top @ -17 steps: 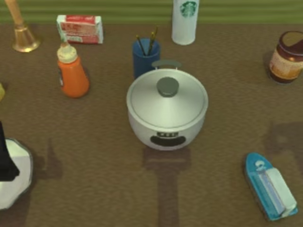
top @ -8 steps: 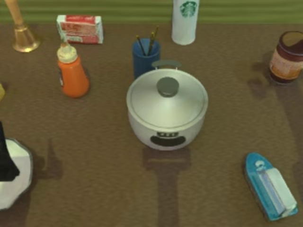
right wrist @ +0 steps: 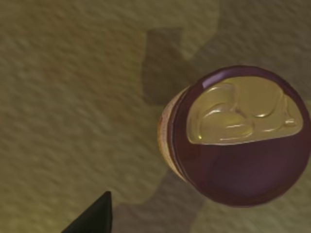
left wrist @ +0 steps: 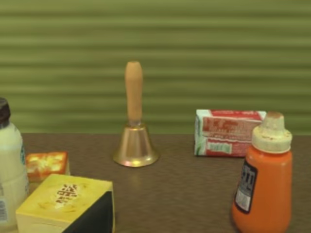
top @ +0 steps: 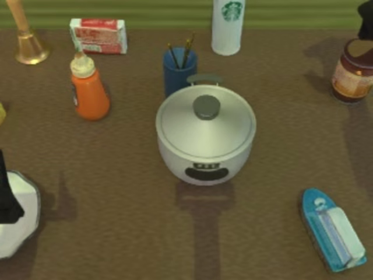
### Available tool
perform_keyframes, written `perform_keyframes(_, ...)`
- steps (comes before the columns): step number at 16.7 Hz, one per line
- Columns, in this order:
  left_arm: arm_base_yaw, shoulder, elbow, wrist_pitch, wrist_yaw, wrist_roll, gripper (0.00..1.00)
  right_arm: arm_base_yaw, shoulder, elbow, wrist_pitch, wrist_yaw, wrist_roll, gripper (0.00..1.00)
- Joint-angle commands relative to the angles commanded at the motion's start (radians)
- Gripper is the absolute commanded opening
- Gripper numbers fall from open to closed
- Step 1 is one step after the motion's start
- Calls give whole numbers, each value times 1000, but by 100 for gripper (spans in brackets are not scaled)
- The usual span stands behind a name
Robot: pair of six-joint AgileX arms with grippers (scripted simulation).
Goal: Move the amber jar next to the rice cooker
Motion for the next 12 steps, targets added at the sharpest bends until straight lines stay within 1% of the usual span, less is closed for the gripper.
perform_keyframes(3,0,0,0,0,0,0,100,-8,205,200,-94,-9,-53,100)
perform_keyframes(6,0,0,0,0,0,0,100,-12,332,323,-153,-15,-88,100)
perform_keyframes(8,0,0,0,0,0,0,100,-12,367,359,-170,-18,-98,100)
perform_keyframes(12,0,0,0,0,0,0,100,-12,368,359,-170,-18,-98,100)
